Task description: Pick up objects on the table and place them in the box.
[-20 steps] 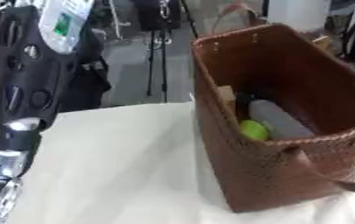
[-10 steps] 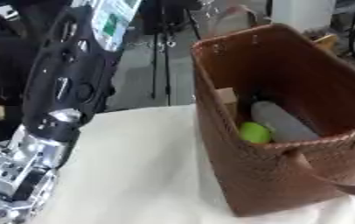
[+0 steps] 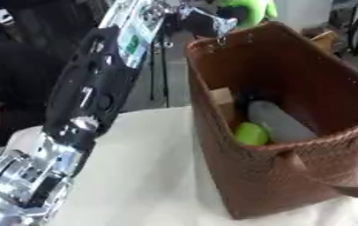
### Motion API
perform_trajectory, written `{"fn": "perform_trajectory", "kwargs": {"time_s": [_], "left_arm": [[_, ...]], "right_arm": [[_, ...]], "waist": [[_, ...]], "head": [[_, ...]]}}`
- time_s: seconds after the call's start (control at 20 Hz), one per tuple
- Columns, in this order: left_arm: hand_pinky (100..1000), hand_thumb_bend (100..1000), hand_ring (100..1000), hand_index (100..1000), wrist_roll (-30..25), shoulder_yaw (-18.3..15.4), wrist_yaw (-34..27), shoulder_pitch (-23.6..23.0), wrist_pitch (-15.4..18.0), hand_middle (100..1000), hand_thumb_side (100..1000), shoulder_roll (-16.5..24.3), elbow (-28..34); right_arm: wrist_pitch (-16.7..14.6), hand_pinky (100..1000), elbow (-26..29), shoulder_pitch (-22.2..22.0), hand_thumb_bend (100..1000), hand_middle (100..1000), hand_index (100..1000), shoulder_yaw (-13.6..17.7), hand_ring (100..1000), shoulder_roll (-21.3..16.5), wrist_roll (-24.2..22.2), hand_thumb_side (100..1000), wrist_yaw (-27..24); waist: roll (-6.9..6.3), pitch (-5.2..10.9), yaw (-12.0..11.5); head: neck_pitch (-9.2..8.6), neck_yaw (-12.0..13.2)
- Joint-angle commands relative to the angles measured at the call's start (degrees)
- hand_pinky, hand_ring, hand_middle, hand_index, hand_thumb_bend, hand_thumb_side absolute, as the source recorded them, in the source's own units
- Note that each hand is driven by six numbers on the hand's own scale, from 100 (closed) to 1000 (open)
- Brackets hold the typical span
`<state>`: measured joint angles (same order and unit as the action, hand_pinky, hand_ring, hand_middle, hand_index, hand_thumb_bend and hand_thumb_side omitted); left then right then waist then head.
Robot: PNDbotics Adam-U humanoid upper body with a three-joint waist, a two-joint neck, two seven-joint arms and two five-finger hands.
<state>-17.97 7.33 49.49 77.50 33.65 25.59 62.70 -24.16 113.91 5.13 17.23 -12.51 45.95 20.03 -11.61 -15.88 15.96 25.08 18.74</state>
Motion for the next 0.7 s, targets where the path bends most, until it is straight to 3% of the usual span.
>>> {"fn": "perform_trajectory", "kwargs": {"time_s": [0.05,0.15,0.2,0.25,0.3,0.35,0.4,0.45,0.5,0.55,0.65,0.7], "left_arm": [[201,100,289,530,-2.19,-0.21,-2.94,0.72,1.91,290,258,0.68,-1.78],[223,100,303,536,-3.47,-0.16,-3.9,0.54,2.45,304,250,0.64,-2.19],[318,100,395,683,-4.0,-0.11,-4.14,0.46,2.7,380,248,0.62,-2.27],[318,100,395,683,-4.94,0.13,-4.2,0.36,3.33,380,248,0.62,-2.36],[405,100,468,771,-5.82,0.16,-4.3,0.31,3.93,453,258,0.62,-2.44],[503,100,578,890,-7.04,0.38,-4.81,0.19,5.03,581,307,0.5,-2.65],[544,100,632,935,-8.36,0.37,-5.73,0.14,6.13,635,427,0.46,-2.9],[611,100,731,1000,-9.81,0.5,-7.24,0.09,7.54,745,592,0.29,-3.16],[611,100,731,1000,-11.29,0.45,-8.83,0.1,8.61,745,592,0.32,-3.42],[704,100,849,1000,-12.83,0.51,-10.37,0.12,9.65,860,719,0.33,-3.46],[728,100,884,1000,-15.64,0.37,-13.19,0.15,11.01,899,766,0.47,-3.39],[933,100,1000,1000,-16.75,0.25,-14.36,0.17,11.31,1000,907,0.54,-3.31]], "right_arm": [[-5.81,787,0.69,0.61,100,680,727,-0.18,735,-1.41,6.02,817,-0.25],[-5.81,786,0.69,0.68,100,679,727,-0.24,735,-1.42,6.02,817,-0.24],[-5.83,786,0.69,0.7,100,679,726,-0.27,735,-1.41,6.02,819,-0.25],[-5.88,786,0.69,0.72,100,679,726,-0.34,735,-1.38,6.02,819,-0.22],[-5.92,786,0.69,0.73,100,678,725,-0.4,734,-1.36,6.02,819,-0.19],[-5.98,786,0.69,0.74,100,678,725,-0.48,734,-1.33,6.02,820,-0.14],[-6.01,786,0.69,0.74,100,678,725,-0.56,734,-1.29,6.02,820,-0.09],[-6.01,785,0.69,0.76,100,678,725,-0.64,734,-1.23,6.02,820,-0.02],[-6.0,785,0.69,0.77,100,678,725,-0.69,734,-1.18,6.02,820,0.05],[-6.01,785,0.69,0.78,100,678,725,-0.74,734,-1.15,6.02,820,0.1],[-6.02,785,0.69,0.77,100,678,724,-0.78,734,-1.12,6.02,821,0.19],[-6.03,785,0.69,0.77,100,678,723,-0.8,734,-1.11,6.02,823,0.21]], "waist": [[0.54,0.77,0.0],[0.53,0.71,0.03],[0.54,0.68,0.04],[0.58,0.61,0.04],[0.6,0.57,0.03],[0.63,0.51,0.01],[0.66,0.48,-0.03],[0.7,0.42,-0.08],[0.72,0.4,-0.12],[0.74,0.38,-0.17],[0.75,0.36,-0.23],[0.76,0.35,-0.24]], "head": [[-0.52,0.03],[-0.55,0.02],[-0.57,0.03],[-0.54,0.04],[-0.53,0.05],[-0.56,0.03],[-0.58,0.0],[-0.61,-0.04],[-0.61,-0.08],[-0.58,-0.1],[-0.55,-0.12],[-0.55,-0.12]]}}
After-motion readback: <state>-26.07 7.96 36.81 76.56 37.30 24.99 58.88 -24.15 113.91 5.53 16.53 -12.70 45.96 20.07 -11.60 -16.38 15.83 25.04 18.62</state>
